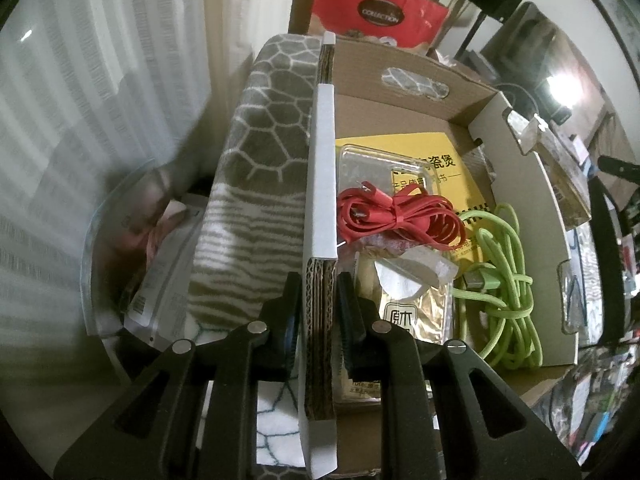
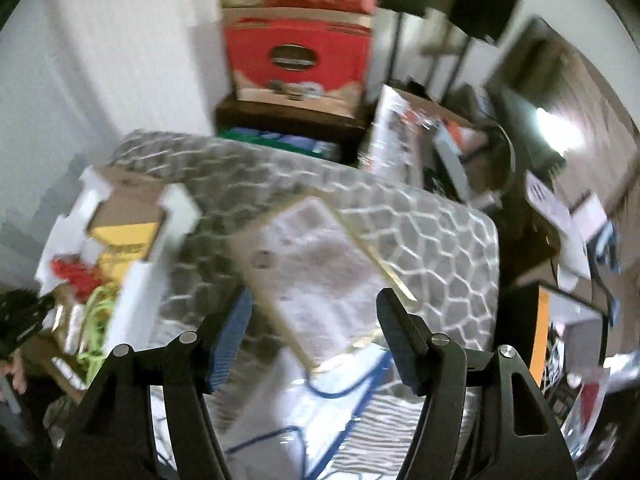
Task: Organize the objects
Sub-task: 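Move the right tool to the brown-gold paper parcel on the bed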
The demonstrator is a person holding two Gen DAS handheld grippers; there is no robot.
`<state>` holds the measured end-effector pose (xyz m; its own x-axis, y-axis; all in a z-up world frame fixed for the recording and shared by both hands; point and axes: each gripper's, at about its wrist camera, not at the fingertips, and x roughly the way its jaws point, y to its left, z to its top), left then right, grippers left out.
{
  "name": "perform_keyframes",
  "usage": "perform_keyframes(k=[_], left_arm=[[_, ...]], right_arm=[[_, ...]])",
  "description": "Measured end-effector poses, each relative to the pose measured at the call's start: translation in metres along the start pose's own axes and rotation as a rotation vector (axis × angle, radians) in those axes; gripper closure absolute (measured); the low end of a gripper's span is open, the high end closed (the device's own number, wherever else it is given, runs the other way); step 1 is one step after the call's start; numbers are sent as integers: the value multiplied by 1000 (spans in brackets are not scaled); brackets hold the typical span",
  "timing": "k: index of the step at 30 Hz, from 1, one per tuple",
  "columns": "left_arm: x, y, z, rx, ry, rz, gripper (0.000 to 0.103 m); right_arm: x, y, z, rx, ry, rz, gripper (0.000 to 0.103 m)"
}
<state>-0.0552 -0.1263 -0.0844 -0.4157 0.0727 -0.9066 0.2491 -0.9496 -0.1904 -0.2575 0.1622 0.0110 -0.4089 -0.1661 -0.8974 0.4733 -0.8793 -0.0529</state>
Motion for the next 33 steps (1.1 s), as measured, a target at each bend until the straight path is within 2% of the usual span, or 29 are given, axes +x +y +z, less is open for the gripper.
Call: perform_keyframes(k=[4, 11, 13, 17, 19, 22, 25, 33], left_arm=[[1, -1, 0, 3, 1, 6, 87], [1, -2, 0, 5, 4, 17, 87], [1, -2, 0, 5, 5, 18, 87], [1, -3, 0, 4, 5, 19, 87], [1, -3, 0, 4, 5, 23, 87], [1, -4, 1, 4, 5, 25, 87], [1, -4, 1, 4, 5, 26, 87], [0, -2, 0, 4, 5, 27, 87]], right_arm=[[17, -36, -7, 86, 5, 5, 37], [45, -65, -11, 169, 8, 47, 37], [51, -69, -12, 188, 16, 60, 43], [62, -75, -16, 217, 26, 115, 49], [66, -77, -17, 226, 30, 145, 69], [65, -74, -19, 196, 21, 104, 90], [56, -70, -22, 183, 0, 114, 91], [10, -23, -22, 20, -93, 104, 93]])
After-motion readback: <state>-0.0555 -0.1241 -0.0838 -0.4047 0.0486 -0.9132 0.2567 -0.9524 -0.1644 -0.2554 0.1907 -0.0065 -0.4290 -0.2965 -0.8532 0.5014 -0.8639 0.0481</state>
